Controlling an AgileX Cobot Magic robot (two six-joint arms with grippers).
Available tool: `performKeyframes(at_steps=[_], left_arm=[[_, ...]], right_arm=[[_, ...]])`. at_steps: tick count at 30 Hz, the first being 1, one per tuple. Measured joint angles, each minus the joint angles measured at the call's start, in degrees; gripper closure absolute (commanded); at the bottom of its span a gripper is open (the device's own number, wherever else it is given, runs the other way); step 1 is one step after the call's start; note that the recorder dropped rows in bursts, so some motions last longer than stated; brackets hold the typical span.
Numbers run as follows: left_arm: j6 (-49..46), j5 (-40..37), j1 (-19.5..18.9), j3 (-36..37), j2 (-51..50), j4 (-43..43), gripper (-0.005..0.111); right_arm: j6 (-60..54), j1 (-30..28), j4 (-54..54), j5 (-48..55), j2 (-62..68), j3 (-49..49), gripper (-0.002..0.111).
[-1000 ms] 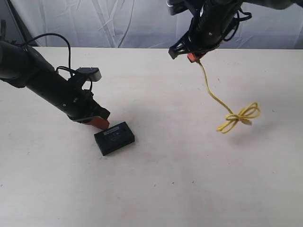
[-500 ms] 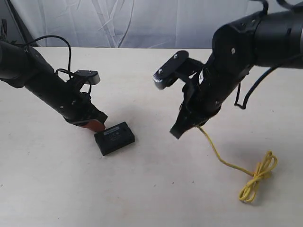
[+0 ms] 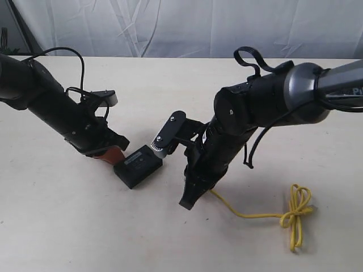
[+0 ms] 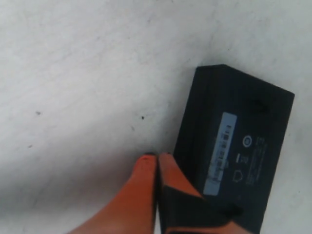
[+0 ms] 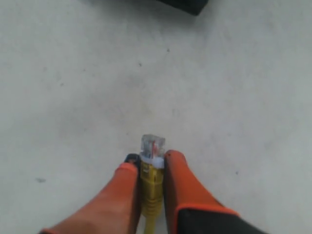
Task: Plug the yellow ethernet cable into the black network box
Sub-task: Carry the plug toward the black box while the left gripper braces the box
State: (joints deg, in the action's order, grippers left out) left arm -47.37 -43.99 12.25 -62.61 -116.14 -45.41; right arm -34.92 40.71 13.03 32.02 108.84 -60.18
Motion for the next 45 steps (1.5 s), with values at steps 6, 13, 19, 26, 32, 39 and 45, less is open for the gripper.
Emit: performKeyframes(at_steps=[6, 13, 19, 26, 32, 39, 45], left_arm=[[-0.85, 0.0, 0.0, -0.02, 0.0, -0.11, 0.107], [-2.16, 0.0, 0.0, -0.02, 0.0, 0.0, 0.107], [-2.95, 0.0, 0.0, -0.02, 0.0, 0.39, 0.107], [-3.8, 0.0, 0.0, -0.02, 0.0, 0.39, 0.107], [-4.39, 0.0, 0.0, -0.02, 0.0, 0.39, 0.107], [-5.34, 0.0, 0.0, -0.02, 0.0, 0.39, 0.107], [-5.43, -0.11, 0.0, -0.02, 0.0, 0.39, 0.107]], right_arm=[[-2.98, 0.0, 0.94, 0.69, 2.37, -2.71, 0.109], [-3.45, 0.0, 1.74, 1.34, 2.76, -2.71, 0.088], [-3.54, 0.0, 2.64, 1.74, 2.76, -2.71, 0.049], [-2.11, 0.0, 2.64, 3.27, 1.1, -2.71, 0.05], [4.36, -1.26, 0.73, 10.79, -7.92, -2.93, 0.055], [5.31, -5.35, 2.88, 15.19, -9.33, -1.84, 0.055], [4.11, -1.14, 2.83, 8.53, -5.73, -1.44, 0.055]])
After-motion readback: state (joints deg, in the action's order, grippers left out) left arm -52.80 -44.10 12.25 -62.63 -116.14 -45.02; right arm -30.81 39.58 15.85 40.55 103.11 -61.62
